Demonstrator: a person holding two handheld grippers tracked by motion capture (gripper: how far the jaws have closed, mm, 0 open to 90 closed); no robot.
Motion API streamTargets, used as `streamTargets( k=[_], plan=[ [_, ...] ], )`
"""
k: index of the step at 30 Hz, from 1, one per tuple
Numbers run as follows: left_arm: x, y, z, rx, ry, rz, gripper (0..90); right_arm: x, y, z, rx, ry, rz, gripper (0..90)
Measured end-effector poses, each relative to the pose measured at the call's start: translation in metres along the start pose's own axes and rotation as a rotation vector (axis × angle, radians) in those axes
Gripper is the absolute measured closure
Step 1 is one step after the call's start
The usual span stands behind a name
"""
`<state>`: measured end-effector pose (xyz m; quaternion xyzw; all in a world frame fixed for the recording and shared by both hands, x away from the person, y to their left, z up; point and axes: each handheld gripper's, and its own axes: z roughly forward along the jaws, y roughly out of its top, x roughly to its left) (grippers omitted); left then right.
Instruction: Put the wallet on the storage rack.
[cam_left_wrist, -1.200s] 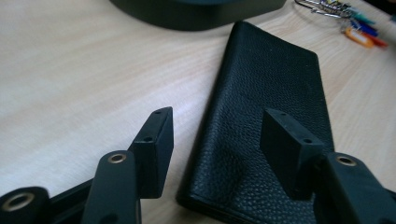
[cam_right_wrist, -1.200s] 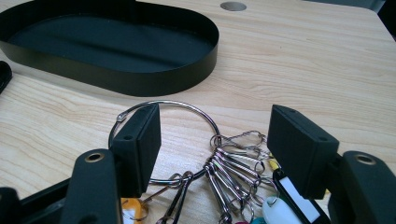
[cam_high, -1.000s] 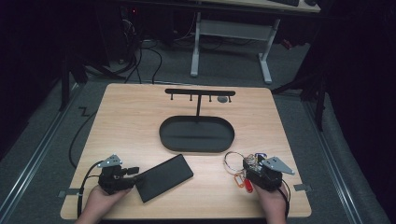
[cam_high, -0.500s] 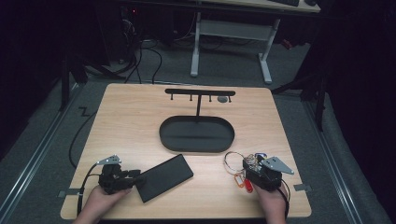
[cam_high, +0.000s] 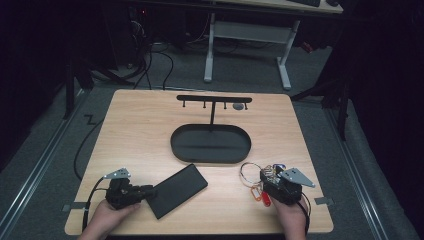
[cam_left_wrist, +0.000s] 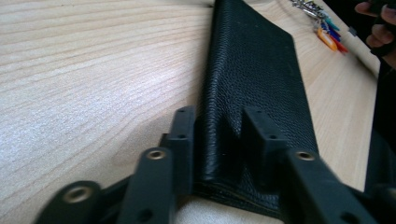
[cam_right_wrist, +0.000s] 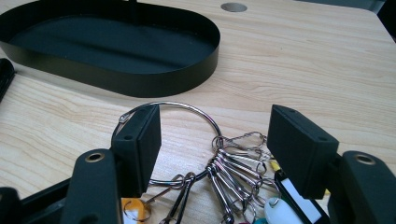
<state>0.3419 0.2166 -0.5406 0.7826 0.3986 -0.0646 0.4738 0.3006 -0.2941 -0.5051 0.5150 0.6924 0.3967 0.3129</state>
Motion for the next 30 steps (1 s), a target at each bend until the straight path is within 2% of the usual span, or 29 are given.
streamTargets(
  k=[3,8,10,19,23,26,29,30],
  plan=[
    [-0.002,-0.001,-0.001,-0.006,-0.002,0.019,74.6,0.0,0.001,-0.001,-0.005,-0.002,0.002,35.4],
    [-0.004,-0.001,-0.002,-0.008,-0.002,0.03,78.5,-0.001,0.001,-0.002,-0.008,-0.005,0.005,35.4],
    [-0.006,0.0,-0.003,-0.01,0.008,0.053,79.5,-0.002,0.001,-0.003,-0.007,-0.004,0.006,35.4],
    [-0.008,0.005,-0.009,-0.038,0.023,0.067,80.6,-0.004,0.001,-0.003,-0.013,-0.009,0.012,35.4],
    [-0.006,0.006,-0.017,-0.067,0.04,0.066,80.7,-0.004,0.0,-0.003,-0.011,-0.01,0.018,35.3],
    [-0.009,0.008,-0.023,-0.09,0.06,0.089,80.9,-0.004,0.0,-0.003,-0.011,-0.009,0.017,35.3],
    [-0.014,0.012,-0.034,-0.133,0.099,0.117,81.2,-0.005,0.0,-0.002,-0.008,-0.008,0.019,35.4],
    [-0.014,0.012,-0.034,-0.133,0.099,0.117,81.2,-0.005,0.0,-0.002,-0.008,-0.008,0.019,35.4]
  ],
)
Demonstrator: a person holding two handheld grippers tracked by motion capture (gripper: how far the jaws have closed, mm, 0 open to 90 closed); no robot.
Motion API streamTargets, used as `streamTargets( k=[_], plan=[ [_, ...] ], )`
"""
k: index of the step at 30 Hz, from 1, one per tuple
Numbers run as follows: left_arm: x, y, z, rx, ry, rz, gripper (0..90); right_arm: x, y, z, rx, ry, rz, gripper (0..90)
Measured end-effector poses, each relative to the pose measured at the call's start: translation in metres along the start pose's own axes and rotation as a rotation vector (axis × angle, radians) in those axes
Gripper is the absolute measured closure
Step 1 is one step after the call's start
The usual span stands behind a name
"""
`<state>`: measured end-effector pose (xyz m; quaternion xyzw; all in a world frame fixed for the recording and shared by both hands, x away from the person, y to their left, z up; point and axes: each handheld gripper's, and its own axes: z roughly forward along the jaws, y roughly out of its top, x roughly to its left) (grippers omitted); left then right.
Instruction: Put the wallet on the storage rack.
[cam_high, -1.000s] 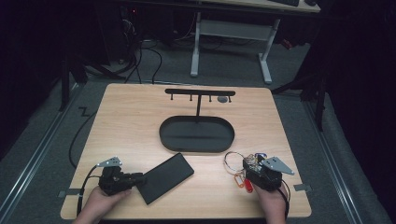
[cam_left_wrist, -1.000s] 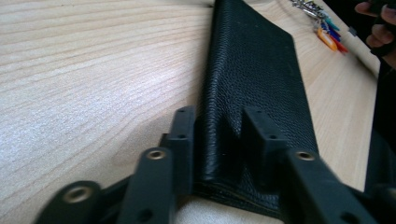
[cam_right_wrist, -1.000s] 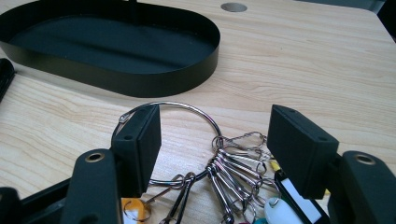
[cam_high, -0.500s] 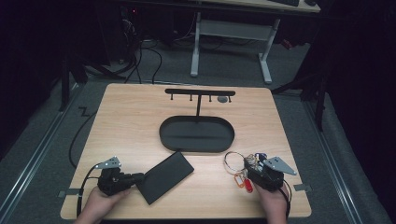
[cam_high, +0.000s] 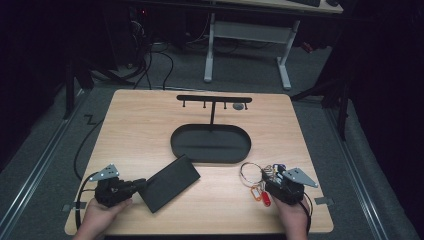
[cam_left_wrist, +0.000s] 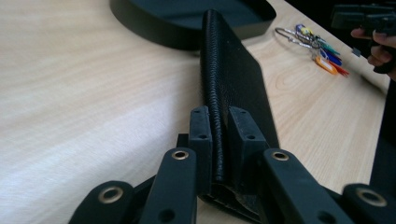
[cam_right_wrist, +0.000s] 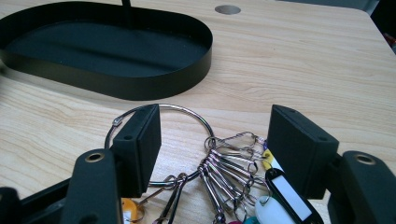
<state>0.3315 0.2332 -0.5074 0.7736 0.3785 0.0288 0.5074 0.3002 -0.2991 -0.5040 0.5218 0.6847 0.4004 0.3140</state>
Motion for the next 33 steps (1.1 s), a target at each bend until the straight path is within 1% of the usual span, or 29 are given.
streamTargets(
  k=[1,2,4,5,6,7,9,10,14,15,16,17,18,19,20,21,22,27,28,29,32,33],
  plan=[
    [-0.001,0.002,-0.004,-0.014,0.012,0.012,81.2,0.0,0.0,0.0,0.002,0.001,0.0,35.4],
    [-0.001,0.002,-0.004,-0.014,0.012,0.012,81.2,0.0,0.0,0.0,0.002,0.0,0.001,35.4],
    [-0.004,0.004,-0.009,-0.034,0.028,0.033,81.3,0.0,0.0,0.001,0.003,0.0,0.002,35.4],
    [-0.008,0.006,-0.011,-0.049,0.044,0.054,81.3,0.0,-0.001,0.001,0.005,0.002,0.003,35.3],
    [-0.008,0.006,-0.011,-0.049,0.044,0.054,81.3,0.0,-0.001,0.001,0.005,0.002,0.003,35.3],
    [-0.01,0.008,-0.013,-0.051,0.049,0.067,81.3,0.0,-0.001,0.001,0.005,0.002,0.001,35.4],
    [-0.013,0.009,-0.016,-0.072,0.06,0.077,81.3,0.001,0.0,0.001,0.005,0.003,0.0,35.4],
    [-0.015,0.01,-0.017,-0.079,0.067,0.089,81.4,0.001,0.0,0.001,0.006,0.002,0.002,35.4],
    [-0.021,0.012,-0.02,-0.105,0.072,0.124,81.4,0.001,0.0,0.002,0.009,0.004,0.003,35.4],
    [-0.025,0.012,-0.02,-0.112,0.072,0.146,81.5,0.002,-0.001,0.002,0.011,0.005,-0.001,35.4],
    [-0.025,0.012,-0.02,-0.112,0.072,0.146,81.5,0.002,-0.001,0.002,0.011,0.005,-0.001,35.4],
    [-0.028,0.012,-0.02,-0.113,0.068,0.161,81.5,0.002,0.0,0.002,0.011,0.005,-0.004,35.4],
    [-0.028,0.012,-0.02,-0.113,0.068,0.161,81.5,0.002,0.0,0.002,0.011,0.005,-0.004,35.4],
    [-0.031,0.012,-0.019,-0.115,0.059,0.179,81.5,0.002,0.0,0.002,0.01,0.006,-0.004,35.4],
    [-0.031,0.012,-0.019,-0.115,0.059,0.179,81.5,0.002,0.0,0.002,0.009,0.005,-0.005,35.4],
    [-0.035,0.012,-0.017,-0.114,0.046,0.196,81.5,0.002,0.0,0.002,0.009,0.006,-0.005,35.4],
    [-0.035,0.012,-0.017,-0.114,0.046,0.196,81.5,0.002,0.0,0.002,0.009,0.006,-0.005,35.4],
    [-0.048,0.01,-0.011,-0.106,0.014,0.233,81.5,0.001,0.0,0.001,0.008,0.003,0.002,35.4],
    [-0.048,0.01,-0.011,-0.106,0.014,0.233,81.5,0.001,0.0,0.001,0.008,0.003,0.002,35.4],
    [-0.052,0.01,-0.009,-0.102,0.01,0.251,81.5,0.001,0.0,0.001,0.006,0.003,-0.001,35.4],
    [-0.056,0.009,-0.008,-0.096,-0.001,0.262,81.5,0.001,0.0,0.001,0.005,0.003,0.0,35.4],
    [-0.059,0.009,-0.006,-0.091,-0.013,0.273,81.5,0.001,0.0,0.001,0.004,0.003,0.001,35.4]
  ],
)
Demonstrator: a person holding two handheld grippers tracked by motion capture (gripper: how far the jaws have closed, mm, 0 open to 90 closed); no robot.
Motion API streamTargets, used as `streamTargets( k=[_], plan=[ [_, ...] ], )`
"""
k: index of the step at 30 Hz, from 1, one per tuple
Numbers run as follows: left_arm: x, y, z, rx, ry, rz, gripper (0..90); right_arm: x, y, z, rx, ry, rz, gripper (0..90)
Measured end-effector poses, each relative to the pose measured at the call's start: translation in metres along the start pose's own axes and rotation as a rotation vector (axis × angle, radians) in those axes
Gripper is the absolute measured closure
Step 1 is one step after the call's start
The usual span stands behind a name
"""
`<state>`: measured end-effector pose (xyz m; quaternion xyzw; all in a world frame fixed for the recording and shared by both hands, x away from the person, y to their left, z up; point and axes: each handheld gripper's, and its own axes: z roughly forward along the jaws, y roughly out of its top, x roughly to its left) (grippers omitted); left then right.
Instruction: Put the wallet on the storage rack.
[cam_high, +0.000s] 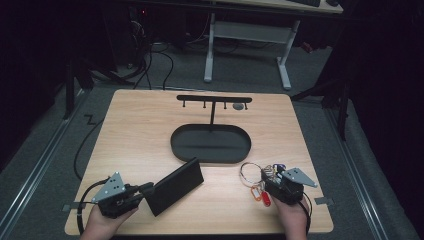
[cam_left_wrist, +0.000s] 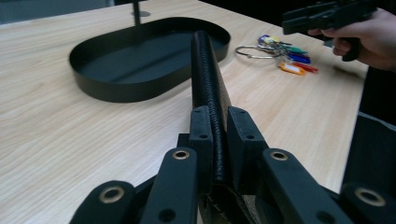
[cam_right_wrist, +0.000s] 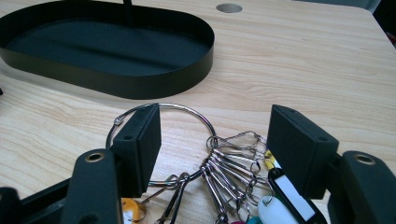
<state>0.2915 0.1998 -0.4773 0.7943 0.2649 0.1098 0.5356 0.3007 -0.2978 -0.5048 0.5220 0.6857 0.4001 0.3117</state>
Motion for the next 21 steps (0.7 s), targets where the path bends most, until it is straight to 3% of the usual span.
streamTargets(
  k=[12,21],
  plan=[
    [-0.015,0.002,0.005,0.009,-0.043,0.047,81.0,0.0,-0.001,0.001,0.009,0.007,0.004,35.6],
    [-0.017,0.001,0.006,0.012,-0.061,0.05,79.7,-0.001,-0.001,0.001,0.009,0.005,0.0,35.6]
  ],
)
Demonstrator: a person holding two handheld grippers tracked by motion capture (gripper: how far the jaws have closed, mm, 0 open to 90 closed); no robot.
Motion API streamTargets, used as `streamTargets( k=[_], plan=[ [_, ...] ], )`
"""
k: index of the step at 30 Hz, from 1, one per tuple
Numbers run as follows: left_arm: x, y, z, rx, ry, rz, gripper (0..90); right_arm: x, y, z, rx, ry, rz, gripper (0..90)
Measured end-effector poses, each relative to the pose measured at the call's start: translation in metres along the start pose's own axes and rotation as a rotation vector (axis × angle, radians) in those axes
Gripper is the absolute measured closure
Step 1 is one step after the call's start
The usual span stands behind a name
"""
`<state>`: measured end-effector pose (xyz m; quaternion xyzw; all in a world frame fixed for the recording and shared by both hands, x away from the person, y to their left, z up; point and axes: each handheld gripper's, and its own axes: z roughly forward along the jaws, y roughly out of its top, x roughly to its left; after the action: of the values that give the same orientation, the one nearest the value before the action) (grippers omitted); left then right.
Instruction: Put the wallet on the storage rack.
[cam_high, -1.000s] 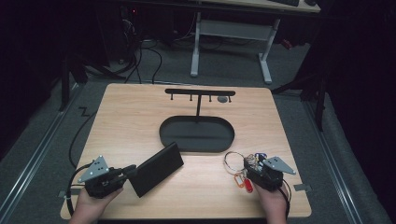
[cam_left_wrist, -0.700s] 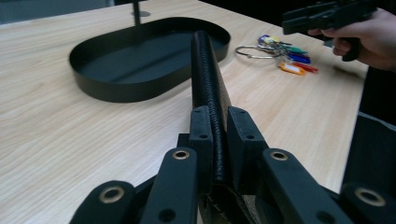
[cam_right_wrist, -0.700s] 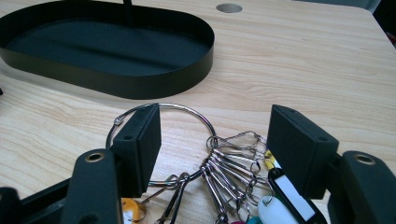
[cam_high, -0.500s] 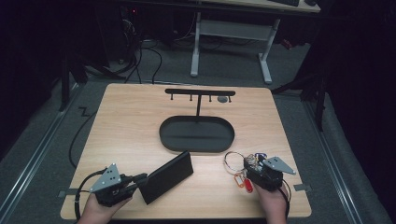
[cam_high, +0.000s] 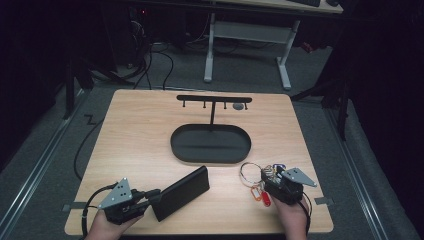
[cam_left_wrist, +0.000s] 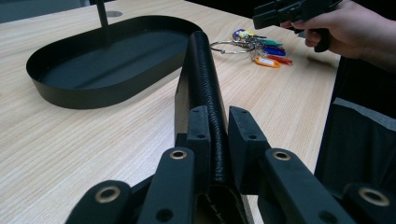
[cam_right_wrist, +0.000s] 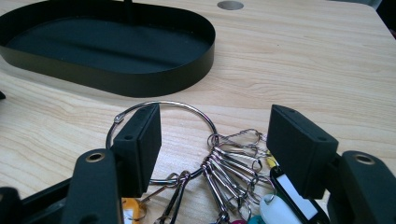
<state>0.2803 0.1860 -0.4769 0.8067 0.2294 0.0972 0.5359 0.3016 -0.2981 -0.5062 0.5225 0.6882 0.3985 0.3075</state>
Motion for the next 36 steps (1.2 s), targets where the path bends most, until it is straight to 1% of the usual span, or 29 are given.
streamTargets(
  k=[3,6,10,15,16,17,18,20,21,22,23,27,29,30,31,32,33,35,36],
  plan=[
    [-0.002,0.0,0.001,0.005,-0.008,0.004,79.2,0.0,0.0,0.001,0.005,0.002,-0.002,35.6],
    [-0.003,0.0,0.001,0.008,-0.008,0.011,78.2,0.0,-0.001,0.002,0.012,0.007,-0.004,35.6],
    [-0.005,-0.001,0.002,0.005,-0.022,0.003,77.9,-0.001,-0.001,0.002,0.015,0.011,-0.001,35.6],
    [-0.006,-0.001,0.003,0.003,-0.012,0.0,76.6,-0.001,-0.001,0.001,0.011,0.012,-0.001,35.6],
    [-0.006,-0.001,0.003,0.007,-0.011,0.0,75.0,-0.001,-0.001,0.001,0.014,0.013,-0.002,35.6],
    [-0.006,-0.002,0.003,0.007,-0.009,-0.002,70.5,0.0,-0.001,0.001,0.012,0.013,-0.006,35.6],
    [-0.005,-0.002,0.004,0.009,-0.007,-0.002,70.5,0.0,-0.001,0.001,0.012,0.013,-0.006,35.6],
    [-0.005,-0.003,0.005,0.005,0.0,-0.001,63.6,0.0,-0.001,0.002,0.011,0.014,-0.006,35.6],
    [-0.005,-0.003,0.006,0.008,0.006,0.001,57.7,0.0,0.0,0.002,0.012,0.012,-0.008,35.6],
    [-0.005,-0.004,0.007,0.012,0.006,-0.003,57.7,0.0,0.0,0.002,0.012,0.012,-0.008,35.6],
    [-0.005,-0.004,0.008,0.017,0.004,-0.009,53.3,-0.001,-0.001,0.001,0.012,0.011,-0.002,35.6],
    [-0.004,-0.008,0.014,0.052,-0.006,-0.021,50.6,0.0,0.0,-0.001,0.009,0.01,-0.004,35.6],
    [-0.002,-0.01,0.017,0.07,-0.017,-0.033,50.5,0.0,0.0,-0.001,0.006,0.01,-0.008,35.6],
    [-0.002,-0.01,0.017,0.07,-0.017,-0.033,50.9,0.0,0.0,-0.001,0.006,0.01,-0.008,35.6],
    [-0.002,-0.011,0.018,0.079,-0.024,-0.034,52.9,-0.001,0.0,-0.001,0.004,0.009,-0.007,35.6],
    [-0.002,-0.012,0.018,0.084,-0.03,-0.041,52.9,-0.001,0.0,-0.001,0.004,0.009,-0.007,35.6],
    [-0.001,-0.014,0.016,0.073,-0.039,-0.058,57.9,-0.001,0.0,0.0,0.007,0.008,-0.005,35.6],
    [0.0,-0.018,0.015,0.058,-0.042,-0.103,57.9,-0.001,0.0,-0.001,0.003,0.009,-0.007,35.6],
    [0.0,-0.02,0.014,0.054,-0.047,-0.111,57.9,-0.001,0.0,-0.001,0.003,0.009,-0.007,35.6]
  ],
)
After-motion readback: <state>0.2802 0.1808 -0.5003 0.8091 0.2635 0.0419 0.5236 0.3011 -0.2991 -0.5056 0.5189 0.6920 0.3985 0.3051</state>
